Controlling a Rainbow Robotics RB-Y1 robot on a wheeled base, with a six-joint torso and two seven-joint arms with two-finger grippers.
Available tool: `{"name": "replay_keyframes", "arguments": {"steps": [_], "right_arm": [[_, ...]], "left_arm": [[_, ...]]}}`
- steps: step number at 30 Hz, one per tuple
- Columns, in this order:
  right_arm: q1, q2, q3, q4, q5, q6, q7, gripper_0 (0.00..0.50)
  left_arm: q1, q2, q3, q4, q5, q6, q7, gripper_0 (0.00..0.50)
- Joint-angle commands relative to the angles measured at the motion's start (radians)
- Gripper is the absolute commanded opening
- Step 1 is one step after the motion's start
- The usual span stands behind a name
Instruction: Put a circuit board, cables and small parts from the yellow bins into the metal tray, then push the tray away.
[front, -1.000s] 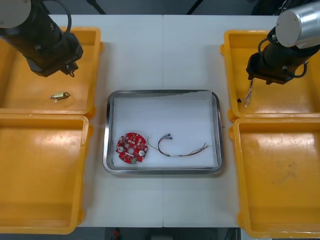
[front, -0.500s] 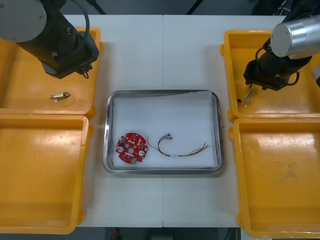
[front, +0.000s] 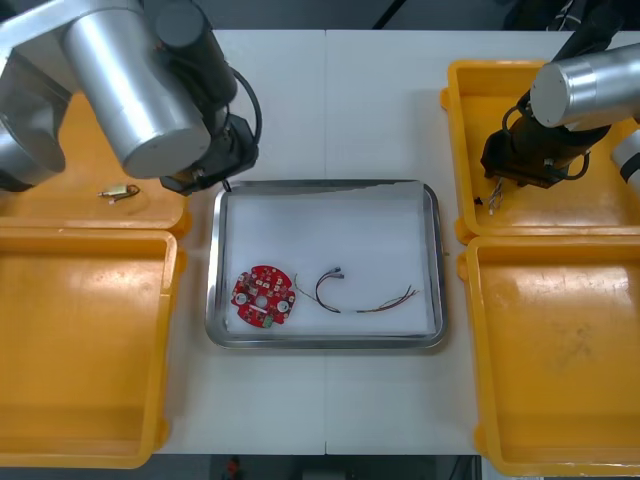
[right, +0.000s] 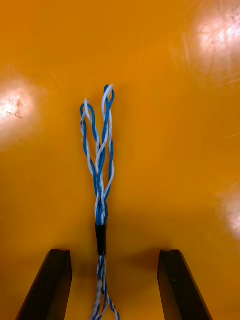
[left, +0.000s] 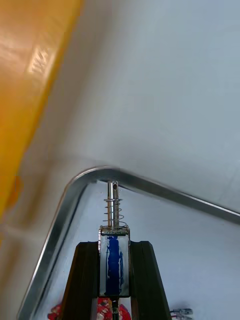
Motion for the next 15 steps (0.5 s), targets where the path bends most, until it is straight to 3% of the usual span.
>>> {"name": "replay_keyframes", "arguments": {"steps": [1, 6, 15], "right_arm": [[-0.045, 0.003, 0.053, -0.009, -0.010, -0.008, 0.012, 0.500], [-0.032, 0.003, 0.053, -0.011, -0.024, -0.008, 0.012, 0.500], [-0.031, -0.003, 0.053, -0.009, -0.035, -0.019, 0.014, 0.500]], "left_arm": [[0.010, -0.064, -0.040, -0.015, -0.038, 0.019, 0.085, 0.000], [0.037, -0.121, -0.086, -0.015, -0.118, 0.028, 0.097, 0.000], [0.073, -0.161, -0.135, -0.010, -0.222, 0.027, 0.100, 0.000]]}}
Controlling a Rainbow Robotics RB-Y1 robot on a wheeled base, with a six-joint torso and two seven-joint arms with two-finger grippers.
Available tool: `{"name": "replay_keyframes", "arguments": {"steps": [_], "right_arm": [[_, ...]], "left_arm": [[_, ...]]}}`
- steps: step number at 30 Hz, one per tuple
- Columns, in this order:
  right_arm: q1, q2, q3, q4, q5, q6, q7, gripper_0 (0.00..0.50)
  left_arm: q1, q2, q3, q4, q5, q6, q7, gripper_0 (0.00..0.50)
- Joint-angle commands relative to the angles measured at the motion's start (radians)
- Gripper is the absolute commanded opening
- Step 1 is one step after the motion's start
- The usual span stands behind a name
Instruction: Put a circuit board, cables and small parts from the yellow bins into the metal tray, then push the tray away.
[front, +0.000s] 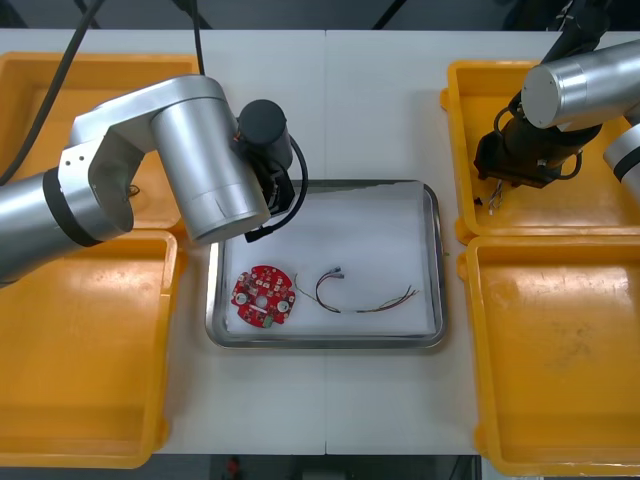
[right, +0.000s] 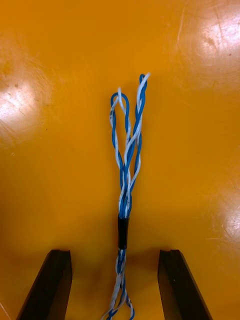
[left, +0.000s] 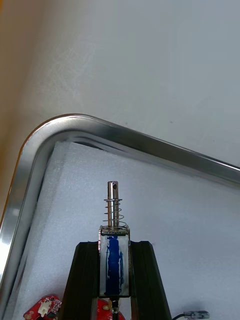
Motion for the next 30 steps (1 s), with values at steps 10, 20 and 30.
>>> {"name": "replay_keyframes", "arguments": {"steps": [10, 20, 30], "right_arm": [[-0.014, -0.006, 0.017, -0.009, -0.016, -0.023, 0.014, 0.076], [-0.014, -0.029, 0.016, -0.010, -0.032, -0.022, 0.046, 0.000], [-0.017, -0.112, -0.079, -0.082, -0.057, 0.061, 0.379, 0.000]], "left_arm": [[0.019, -0.054, -0.091, 0.039, -0.102, -0.031, 0.056, 0.000], [0.019, -0.076, -0.119, 0.097, -0.122, -0.069, 0.056, 0.000], [0.019, -0.074, -0.156, 0.097, -0.131, -0.072, 0.057, 0.013]]}}
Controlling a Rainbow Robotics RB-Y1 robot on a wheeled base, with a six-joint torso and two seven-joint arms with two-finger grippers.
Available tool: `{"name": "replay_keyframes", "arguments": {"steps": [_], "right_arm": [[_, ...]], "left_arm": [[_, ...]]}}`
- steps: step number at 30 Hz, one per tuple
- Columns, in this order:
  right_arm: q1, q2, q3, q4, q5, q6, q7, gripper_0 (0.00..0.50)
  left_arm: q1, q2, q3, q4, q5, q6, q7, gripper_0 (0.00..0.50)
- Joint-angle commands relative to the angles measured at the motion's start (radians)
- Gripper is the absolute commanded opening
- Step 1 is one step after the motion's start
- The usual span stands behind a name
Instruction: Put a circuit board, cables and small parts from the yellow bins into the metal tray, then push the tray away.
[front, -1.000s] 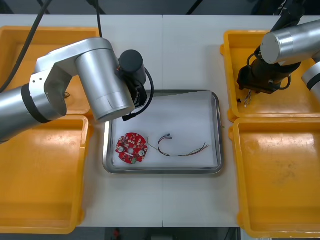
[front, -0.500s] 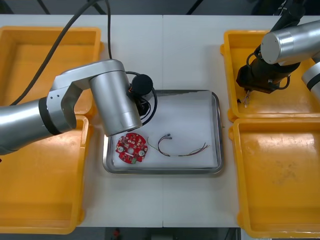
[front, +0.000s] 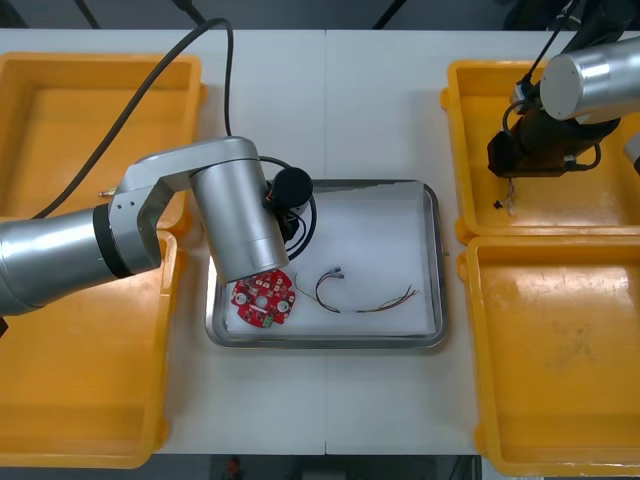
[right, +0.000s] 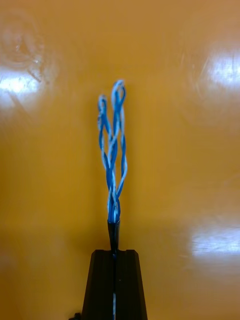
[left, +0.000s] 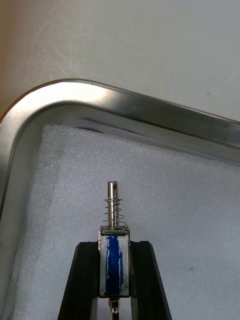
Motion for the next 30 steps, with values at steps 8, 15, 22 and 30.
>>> {"name": "replay_keyframes", "arguments": {"steps": [8, 15, 22, 30], "right_arm": [[-0.017, -0.120, -0.132, -0.174, -0.037, 0.207, 0.231, 0.000], [-0.017, -0.149, -0.175, -0.288, -0.063, 0.346, 0.324, 0.000], [-0.014, -0.180, -0.186, -0.410, -0.126, 0.449, 0.330, 0.000], [-0.017, -0.189, -0.259, -0.492, -0.224, 0.554, 0.341, 0.000]], "left_arm": [[0.005, -0.016, -0.020, -0.013, -0.026, -0.009, 0.060, 0.316], [0.000, 0.010, 0.069, -0.085, 0.021, 0.054, 0.069, 0.421], [-0.029, 0.057, 0.198, -0.179, 0.172, 0.155, 0.076, 0.470], [-0.063, 0.169, 0.399, -0.234, 0.402, 0.221, 0.102, 0.500]]}}
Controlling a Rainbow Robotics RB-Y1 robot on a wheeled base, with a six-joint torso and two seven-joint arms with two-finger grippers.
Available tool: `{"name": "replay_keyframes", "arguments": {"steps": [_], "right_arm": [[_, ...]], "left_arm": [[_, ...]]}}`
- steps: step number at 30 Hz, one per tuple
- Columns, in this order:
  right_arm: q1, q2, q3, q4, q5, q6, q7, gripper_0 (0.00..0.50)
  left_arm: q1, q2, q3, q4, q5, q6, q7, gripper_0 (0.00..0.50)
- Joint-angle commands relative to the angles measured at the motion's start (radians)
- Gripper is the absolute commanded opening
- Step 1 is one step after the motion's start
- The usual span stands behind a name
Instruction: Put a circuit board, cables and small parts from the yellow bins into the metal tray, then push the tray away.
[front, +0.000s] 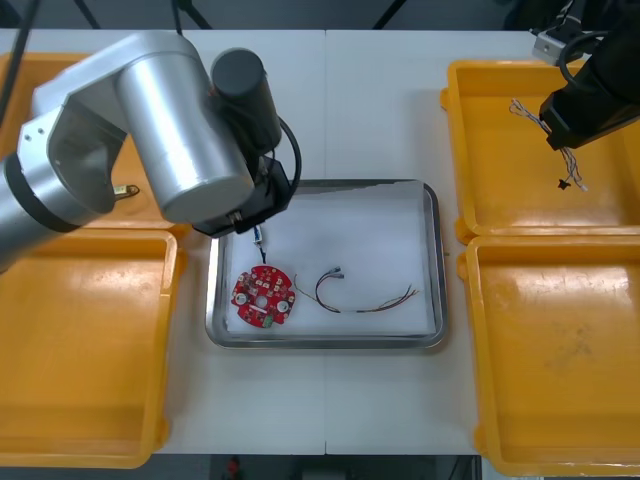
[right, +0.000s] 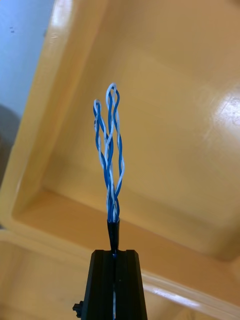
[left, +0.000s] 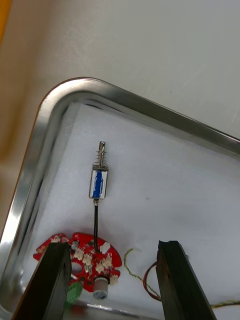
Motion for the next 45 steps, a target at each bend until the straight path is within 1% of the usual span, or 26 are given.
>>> {"name": "replay_keyframes", "arguments": {"steps": [1, 5, 7, 10, 13, 16, 20, 22, 26, 28, 29, 32, 33, 35, 38, 39, 41, 45], "right_arm": [[-0.017, -0.042, -0.088, -0.067, -0.057, 0.049, 0.028, 0.000], [-0.014, -0.042, -0.097, -0.099, -0.094, 0.056, 0.031, 0.000], [-0.014, -0.041, -0.097, -0.119, -0.128, 0.056, 0.030, 0.000], [-0.014, -0.039, -0.091, -0.146, -0.172, 0.056, 0.031, 0.000], [-0.014, -0.033, -0.080, -0.183, -0.216, 0.056, 0.031, 0.000], [-0.014, -0.030, -0.057, -0.221, -0.253, 0.056, 0.031, 0.000], [-0.014, -0.030, -0.003, -0.283, -0.276, 0.038, 0.034, 0.000], [-0.014, -0.030, 0.044, -0.324, -0.282, 0.015, 0.037, 0.000], [-0.014, -0.030, 0.116, -0.363, -0.292, -0.039, 0.056, 0.000], [-0.014, -0.028, 0.148, -0.370, -0.293, -0.075, 0.100, 0.000], [-0.014, -0.028, 0.181, -0.370, -0.296, -0.109, 0.154, 0.000], [-0.014, -0.025, 0.231, -0.367, -0.296, -0.160, 0.240, 0.000], [-0.014, -0.025, 0.231, -0.367, -0.296, -0.160, 0.240, 0.000], [-0.014, -0.012, 0.277, -0.364, -0.281, -0.197, 0.307, 0.000], [-0.014, 0.005, 0.320, -0.358, -0.256, -0.227, 0.361, 0.000], [-0.014, 0.005, 0.320, -0.358, -0.256, -0.227, 0.361, 0.000], [-0.014, 0.030, 0.366, -0.341, -0.229, -0.270, 0.395, 0.000], [-0.014, 0.067, 0.441, -0.317, -0.166, -0.341, 0.406, 0.000]], "left_arm": [[-0.059, 0.118, 0.148, -0.037, 0.144, 0.025, 0.094, 0.500], [-0.071, 0.176, 0.236, -0.008, 0.247, 0.035, 0.097, 0.500], [-0.081, 0.216, 0.295, 0.040, 0.322, 0.036, 0.097, 0.500], [-0.093, 0.254, 0.350, 0.106, 0.392, 0.036, 0.098, 0.500], [-0.102, 0.287, 0.387, 0.178, 0.446, 0.035, 0.104, 0.500], [-0.111, 0.308, 0.413, 0.255, 0.480, 0.035, 0.112, 0.500], [-0.125, 0.323, 0.425, 0.365, 0.493, 0.035, 0.124, 0.500], [-0.130, 0.328, 0.425, 0.425, 0.489, 0.025, 0.130, 0.500], [-0.130, 0.328, 0.425, 0.512, 0.477, -0.005, 0.143, 0.500], [-0.130, 0.329, 0.425, 0.552, 0.466, -0.022, 0.149, 0.500], [-0.130, 0.329, 0.424, 0.592, 0.461, -0.042, 0.152, 0.500], [-0.130, 0.328, 0.405, 0.641, 0.449, -0.079, 0.155, 0.500], [-0.130, 0.328, 0.405, 0.641, 0.449, -0.079, 0.155, 0.500], [-0.130, 0.328, 0.384, 0.692, 0.440, -0.116, 0.159, 0.500], [-0.130, 0.328, 0.358, 0.746, 0.438, -0.149, 0.164, 0.500], [-0.130, 0.328, 0.358, 0.746, 0.438, -0.149, 0.164, 0.500], [-0.130, 0.326, 0.309, 0.779, 0.440, -0.180, 0.166, 0.500], [-0.130, 0.320, 0.227, 0.821, 0.447, -0.226, 0.167, 0.500]]}}
